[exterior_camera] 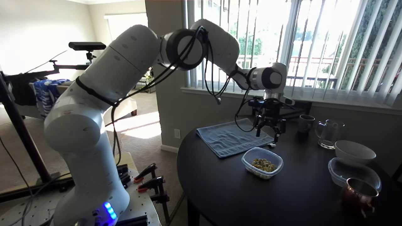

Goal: Pour the contents in the container on the towel

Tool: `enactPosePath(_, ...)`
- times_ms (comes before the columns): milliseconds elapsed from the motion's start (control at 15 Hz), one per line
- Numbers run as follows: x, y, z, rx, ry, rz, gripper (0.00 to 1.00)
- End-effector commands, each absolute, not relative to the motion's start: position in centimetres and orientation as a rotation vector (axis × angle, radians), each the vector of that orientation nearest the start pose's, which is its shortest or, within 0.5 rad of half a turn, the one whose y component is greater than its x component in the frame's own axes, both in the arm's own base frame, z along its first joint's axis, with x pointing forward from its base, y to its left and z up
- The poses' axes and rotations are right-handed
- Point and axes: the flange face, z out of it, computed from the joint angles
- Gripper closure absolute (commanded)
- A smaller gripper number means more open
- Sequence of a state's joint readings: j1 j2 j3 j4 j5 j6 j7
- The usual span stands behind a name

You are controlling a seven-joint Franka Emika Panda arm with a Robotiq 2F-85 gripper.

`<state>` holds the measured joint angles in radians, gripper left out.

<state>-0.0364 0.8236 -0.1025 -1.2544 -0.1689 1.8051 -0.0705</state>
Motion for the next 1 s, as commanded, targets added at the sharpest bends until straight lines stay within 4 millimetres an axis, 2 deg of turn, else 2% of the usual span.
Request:
enactPosePath(0,71.4,-9.7,25.1,-3.312,-0.026,0.490,0.00)
enactPosePath(133,71.4,-9.7,25.1,-3.312,-0.026,0.490,0.00)
enactPosePath(467,70.2,-9.5,24.1,-3.271,-0.048,0.685,0.00)
enactPosePath(933,69.0,-9.8,23.6,-3.191,0.107,0.832,0.00)
